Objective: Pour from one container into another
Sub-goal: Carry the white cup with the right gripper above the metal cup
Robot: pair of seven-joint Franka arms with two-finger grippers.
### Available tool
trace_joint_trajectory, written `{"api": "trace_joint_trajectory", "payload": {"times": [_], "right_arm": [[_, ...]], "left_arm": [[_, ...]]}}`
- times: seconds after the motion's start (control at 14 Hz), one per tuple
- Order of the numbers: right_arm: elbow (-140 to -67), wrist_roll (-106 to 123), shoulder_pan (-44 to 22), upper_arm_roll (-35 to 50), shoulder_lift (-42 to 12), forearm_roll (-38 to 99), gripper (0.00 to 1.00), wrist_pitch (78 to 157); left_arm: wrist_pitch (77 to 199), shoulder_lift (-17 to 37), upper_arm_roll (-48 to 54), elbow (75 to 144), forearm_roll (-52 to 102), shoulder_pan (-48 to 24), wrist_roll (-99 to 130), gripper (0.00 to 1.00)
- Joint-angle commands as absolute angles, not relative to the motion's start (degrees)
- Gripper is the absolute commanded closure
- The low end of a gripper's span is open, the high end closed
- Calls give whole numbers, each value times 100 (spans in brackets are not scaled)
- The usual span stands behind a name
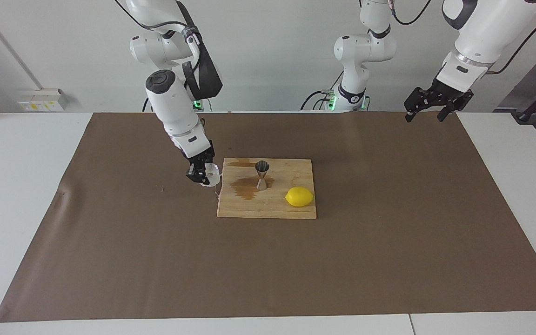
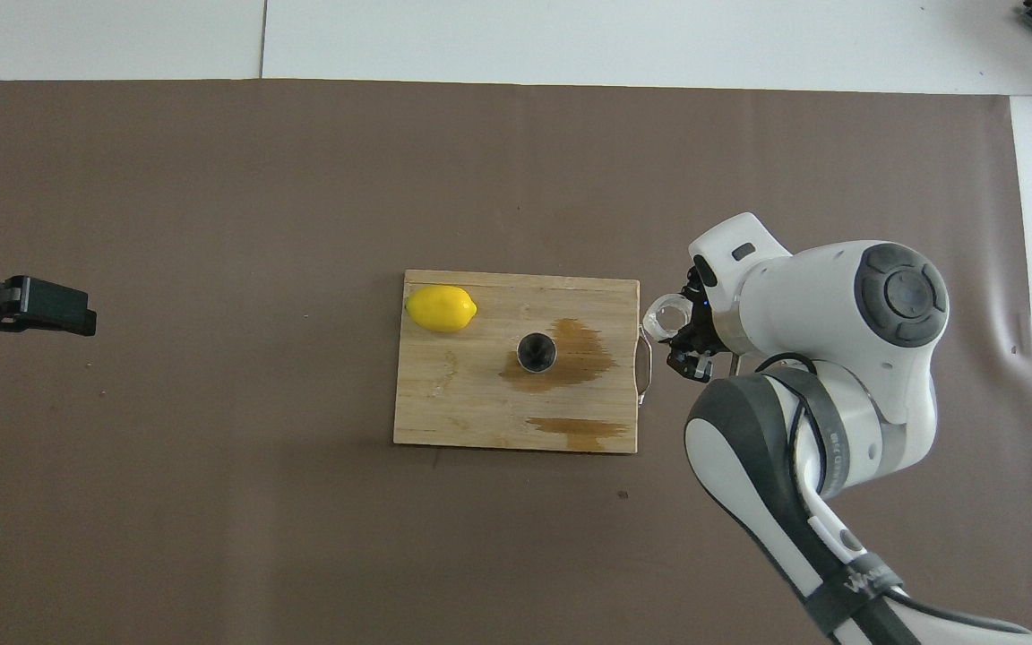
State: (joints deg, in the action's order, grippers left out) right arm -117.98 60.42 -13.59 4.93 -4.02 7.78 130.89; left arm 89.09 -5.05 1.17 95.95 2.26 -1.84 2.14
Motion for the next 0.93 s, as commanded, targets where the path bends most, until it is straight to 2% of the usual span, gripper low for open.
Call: {"api": "trace_joint_trajectory", "payload": {"times": [0.0,0.57,0.85], "right_arm": [[-11400,5407,-1563,492,-554,265,100,12833],[-11109,4931,-2205,501,-791,-790,100,12595],[-10969,4835,-2416,501,-949,-861,100,12542]], "left_arm": [[8798,-571,149,9598,149,-132,272,0],[8850,-571,158,9598,149,-132,264,0],[8833,-563,167,9598,132,-114,159,0]]}}
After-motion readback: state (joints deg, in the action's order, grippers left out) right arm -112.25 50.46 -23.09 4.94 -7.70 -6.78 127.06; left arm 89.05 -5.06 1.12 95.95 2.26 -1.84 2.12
